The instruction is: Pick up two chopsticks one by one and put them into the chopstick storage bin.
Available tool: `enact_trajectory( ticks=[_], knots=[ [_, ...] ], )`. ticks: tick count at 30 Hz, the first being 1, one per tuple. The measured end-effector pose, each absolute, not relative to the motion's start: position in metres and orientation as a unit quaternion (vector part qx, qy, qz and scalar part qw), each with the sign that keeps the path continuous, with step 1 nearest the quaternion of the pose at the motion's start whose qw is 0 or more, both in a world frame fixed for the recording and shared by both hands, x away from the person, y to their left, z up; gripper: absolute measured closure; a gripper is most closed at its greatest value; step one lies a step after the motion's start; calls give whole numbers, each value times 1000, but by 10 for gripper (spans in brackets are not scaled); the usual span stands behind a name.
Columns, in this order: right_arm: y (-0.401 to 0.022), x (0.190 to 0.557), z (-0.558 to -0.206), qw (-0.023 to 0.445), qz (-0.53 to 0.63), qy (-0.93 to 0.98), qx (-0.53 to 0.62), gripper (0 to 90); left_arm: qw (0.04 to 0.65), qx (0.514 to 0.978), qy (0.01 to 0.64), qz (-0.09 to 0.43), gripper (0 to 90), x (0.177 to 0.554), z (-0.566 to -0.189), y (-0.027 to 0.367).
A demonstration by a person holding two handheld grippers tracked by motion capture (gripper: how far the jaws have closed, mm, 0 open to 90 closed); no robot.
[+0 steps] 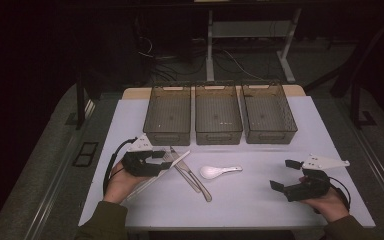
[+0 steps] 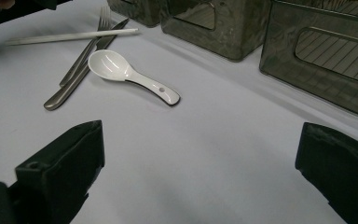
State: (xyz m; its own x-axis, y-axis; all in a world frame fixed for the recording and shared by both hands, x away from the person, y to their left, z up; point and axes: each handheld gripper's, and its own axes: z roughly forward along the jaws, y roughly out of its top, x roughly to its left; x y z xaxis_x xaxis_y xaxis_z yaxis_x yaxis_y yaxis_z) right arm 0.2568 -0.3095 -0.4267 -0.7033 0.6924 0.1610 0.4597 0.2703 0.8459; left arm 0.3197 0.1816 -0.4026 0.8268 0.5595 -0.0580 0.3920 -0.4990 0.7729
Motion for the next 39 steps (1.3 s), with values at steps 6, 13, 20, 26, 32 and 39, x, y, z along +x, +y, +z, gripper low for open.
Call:
enact_trajectory(
  ticks=[6,13,20,26,32,39],
  knots=[
    [-309,257,-427,121,480,788,365,14,399,863,294,98,625,321,-407,184],
    [-309,257,-427,121,480,788,366,14,385,865,309,87,694,322,-413,190],
    [-309,257,-427,121,479,789,366,13,362,873,319,77,748,323,-418,193],
    [-309,257,-427,121,479,789,366,14,350,878,321,67,779,324,-422,196],
    [-309,257,-427,121,479,789,366,14,338,881,327,60,788,323,-425,197],
    [-309,257,-427,121,479,789,366,14,332,881,332,52,796,323,-428,198]
  ],
)
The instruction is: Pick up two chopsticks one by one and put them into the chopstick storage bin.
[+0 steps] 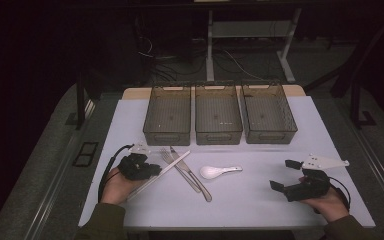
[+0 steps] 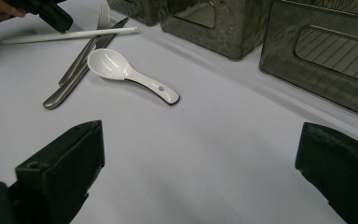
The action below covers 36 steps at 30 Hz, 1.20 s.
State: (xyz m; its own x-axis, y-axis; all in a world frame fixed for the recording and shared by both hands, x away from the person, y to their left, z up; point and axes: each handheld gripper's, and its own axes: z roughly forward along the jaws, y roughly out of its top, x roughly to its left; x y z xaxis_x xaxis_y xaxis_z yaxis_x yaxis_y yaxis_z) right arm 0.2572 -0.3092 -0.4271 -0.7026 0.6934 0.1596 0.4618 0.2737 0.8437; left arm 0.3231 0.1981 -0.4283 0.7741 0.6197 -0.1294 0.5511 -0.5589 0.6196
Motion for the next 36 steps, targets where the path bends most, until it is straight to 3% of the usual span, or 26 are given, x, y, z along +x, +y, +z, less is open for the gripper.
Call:
enact_trajectory(
  ticks=[26,36],
  knots=[
    [-309,257,-427,121,479,789,365,14,313,887,334,59,782,323,-435,200],
    [-309,257,-427,121,478,790,365,14,304,893,319,87,771,317,-436,196]
  ],
)
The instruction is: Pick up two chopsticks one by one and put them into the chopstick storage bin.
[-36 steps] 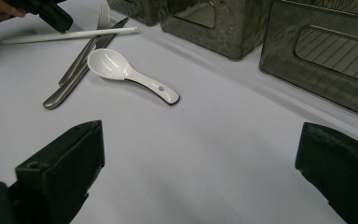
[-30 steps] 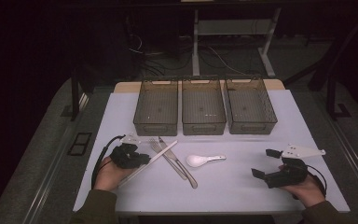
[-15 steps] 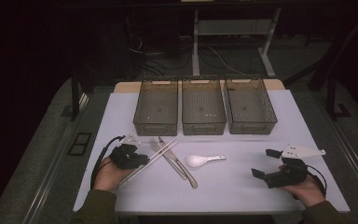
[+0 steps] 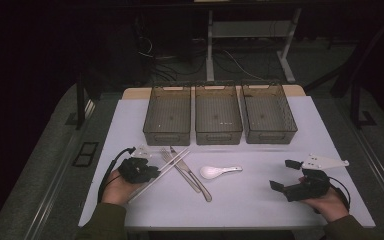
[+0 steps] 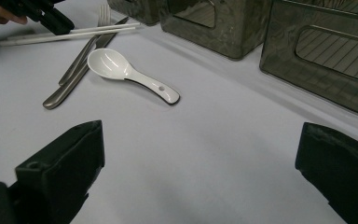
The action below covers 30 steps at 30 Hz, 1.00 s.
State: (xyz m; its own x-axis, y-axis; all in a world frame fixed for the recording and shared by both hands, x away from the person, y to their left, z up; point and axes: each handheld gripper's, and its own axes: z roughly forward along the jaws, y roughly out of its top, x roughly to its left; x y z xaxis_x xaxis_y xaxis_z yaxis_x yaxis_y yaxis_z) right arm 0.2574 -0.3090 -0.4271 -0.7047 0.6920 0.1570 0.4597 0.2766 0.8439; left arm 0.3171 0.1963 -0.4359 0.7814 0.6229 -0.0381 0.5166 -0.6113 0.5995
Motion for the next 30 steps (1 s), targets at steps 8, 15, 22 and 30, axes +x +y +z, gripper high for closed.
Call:
enact_trajectory(
  ticks=[8,15,22,30],
  knots=[
    [-309,257,-427,121,478,790,364,14,310,893,315,88,818,318,-437,199],
    [-308,257,-427,120,478,790,364,14,312,893,312,87,836,319,-437,198],
    [-308,257,-427,119,479,789,365,14,322,890,314,76,840,322,-438,202],
    [-308,258,-427,119,479,789,365,14,331,884,321,78,842,321,-433,200]
  ],
)
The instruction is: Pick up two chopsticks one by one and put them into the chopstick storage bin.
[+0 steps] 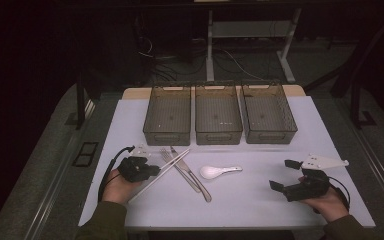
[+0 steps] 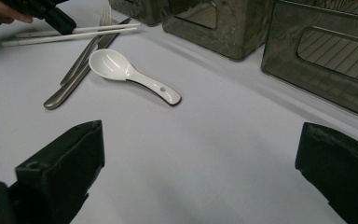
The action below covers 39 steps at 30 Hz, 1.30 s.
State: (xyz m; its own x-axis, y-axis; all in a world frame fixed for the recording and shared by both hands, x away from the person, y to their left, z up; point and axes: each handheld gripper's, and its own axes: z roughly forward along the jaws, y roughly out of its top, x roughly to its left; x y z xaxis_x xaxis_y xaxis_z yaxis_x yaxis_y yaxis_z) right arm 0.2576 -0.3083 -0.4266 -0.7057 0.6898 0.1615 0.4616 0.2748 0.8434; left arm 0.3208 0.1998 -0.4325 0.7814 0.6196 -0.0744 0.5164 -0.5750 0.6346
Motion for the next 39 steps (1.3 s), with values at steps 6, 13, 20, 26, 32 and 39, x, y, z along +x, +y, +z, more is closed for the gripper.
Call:
enact_trajectory(
  ticks=[6,13,20,26,32,39],
  knots=[
    [-308,257,-427,119,478,790,365,14,346,879,318,84,842,318,-423,200],
    [-308,258,-427,119,479,790,364,14,358,874,317,86,842,317,-418,200],
    [-308,258,-427,118,480,789,365,14,365,871,316,86,841,314,-412,200],
    [-308,258,-427,117,480,790,364,13,373,869,315,85,841,313,-406,198],
    [-308,258,-427,116,480,789,365,14,379,865,318,87,841,313,-401,196],
    [-302,259,-430,116,482,792,357,14,388,859,321,91,841,313,-394,196]
  ],
)
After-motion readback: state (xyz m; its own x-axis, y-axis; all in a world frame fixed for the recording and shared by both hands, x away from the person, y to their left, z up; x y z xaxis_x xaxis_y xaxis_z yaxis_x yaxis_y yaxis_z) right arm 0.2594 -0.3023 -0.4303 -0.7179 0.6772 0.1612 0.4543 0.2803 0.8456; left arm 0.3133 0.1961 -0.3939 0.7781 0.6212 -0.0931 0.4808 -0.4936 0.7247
